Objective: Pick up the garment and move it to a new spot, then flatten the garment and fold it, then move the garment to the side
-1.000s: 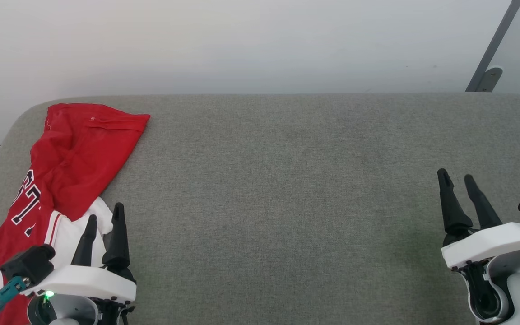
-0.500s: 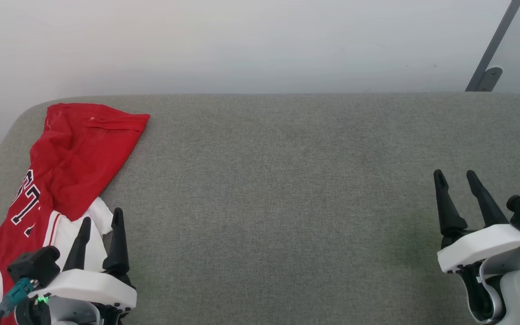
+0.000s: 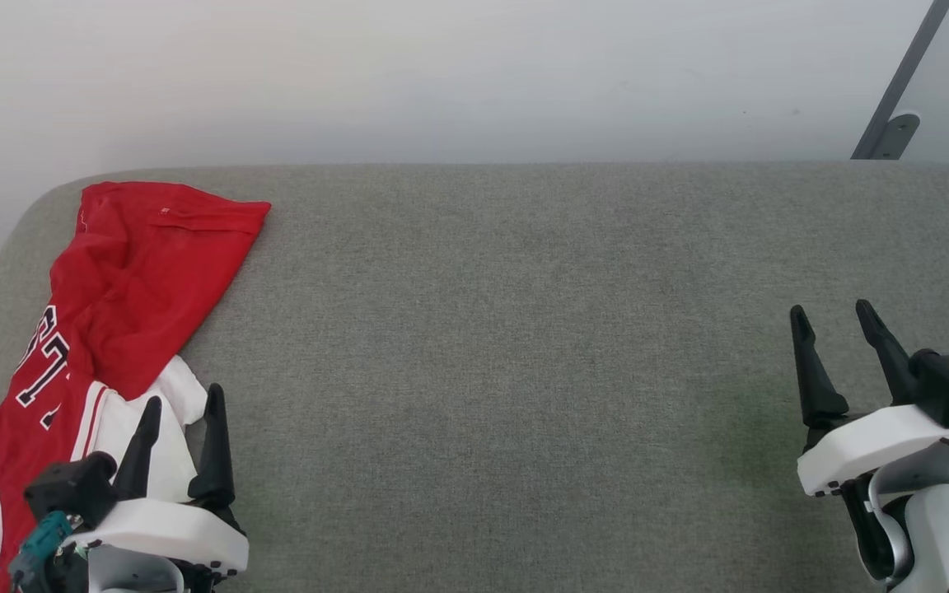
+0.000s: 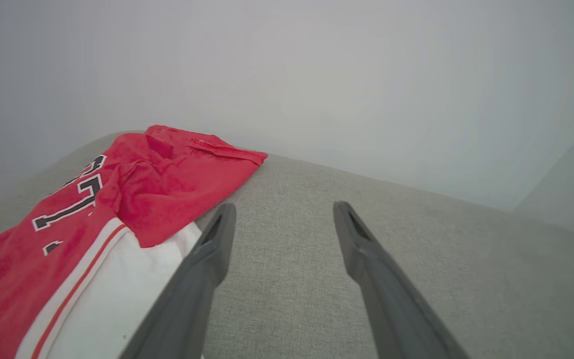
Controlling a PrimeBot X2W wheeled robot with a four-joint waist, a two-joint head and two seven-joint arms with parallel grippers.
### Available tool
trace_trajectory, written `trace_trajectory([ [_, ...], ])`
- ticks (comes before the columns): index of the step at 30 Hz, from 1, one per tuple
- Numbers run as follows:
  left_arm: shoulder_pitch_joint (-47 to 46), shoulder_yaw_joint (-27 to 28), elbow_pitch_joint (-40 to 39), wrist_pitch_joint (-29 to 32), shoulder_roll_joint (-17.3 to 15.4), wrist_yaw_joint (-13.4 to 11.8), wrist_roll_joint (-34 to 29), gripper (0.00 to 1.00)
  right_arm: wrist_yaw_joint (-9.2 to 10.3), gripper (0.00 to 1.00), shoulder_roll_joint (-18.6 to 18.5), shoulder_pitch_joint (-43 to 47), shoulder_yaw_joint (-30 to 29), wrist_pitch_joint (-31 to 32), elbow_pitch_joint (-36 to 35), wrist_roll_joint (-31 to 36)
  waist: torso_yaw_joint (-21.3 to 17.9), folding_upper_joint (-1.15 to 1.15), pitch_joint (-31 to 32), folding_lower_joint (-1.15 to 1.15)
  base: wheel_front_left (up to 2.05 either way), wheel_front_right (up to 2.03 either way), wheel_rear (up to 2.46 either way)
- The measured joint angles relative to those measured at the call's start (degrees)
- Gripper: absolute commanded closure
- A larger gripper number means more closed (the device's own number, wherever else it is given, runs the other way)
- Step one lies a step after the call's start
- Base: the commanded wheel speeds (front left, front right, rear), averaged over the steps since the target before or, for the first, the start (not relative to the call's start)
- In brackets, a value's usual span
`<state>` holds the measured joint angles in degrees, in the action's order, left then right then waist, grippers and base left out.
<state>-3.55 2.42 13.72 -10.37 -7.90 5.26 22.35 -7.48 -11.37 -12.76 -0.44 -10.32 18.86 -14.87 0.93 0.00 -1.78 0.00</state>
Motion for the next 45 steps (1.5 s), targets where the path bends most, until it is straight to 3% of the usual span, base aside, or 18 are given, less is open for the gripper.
trace_trajectory([
  [24,-0.08,1.47,2.42,-2.87,0.26,1.38,-11.70,0.00,0.00,0.00,0.25,-0.37,-1.47,-2.89,1.90,8.90,0.14,0.00,-0.80,0.00,0.00,0.00,0.00],
  [45,-0.65,1.64,3.38,-4.61,0.38,2.07,-16.78,0.00,-0.01,0.00,0.46,0.10,-4.41,-4.65,1.98,11.98,0.62,0.00,-0.83,0.00,0.00,0.00,0.00],
])
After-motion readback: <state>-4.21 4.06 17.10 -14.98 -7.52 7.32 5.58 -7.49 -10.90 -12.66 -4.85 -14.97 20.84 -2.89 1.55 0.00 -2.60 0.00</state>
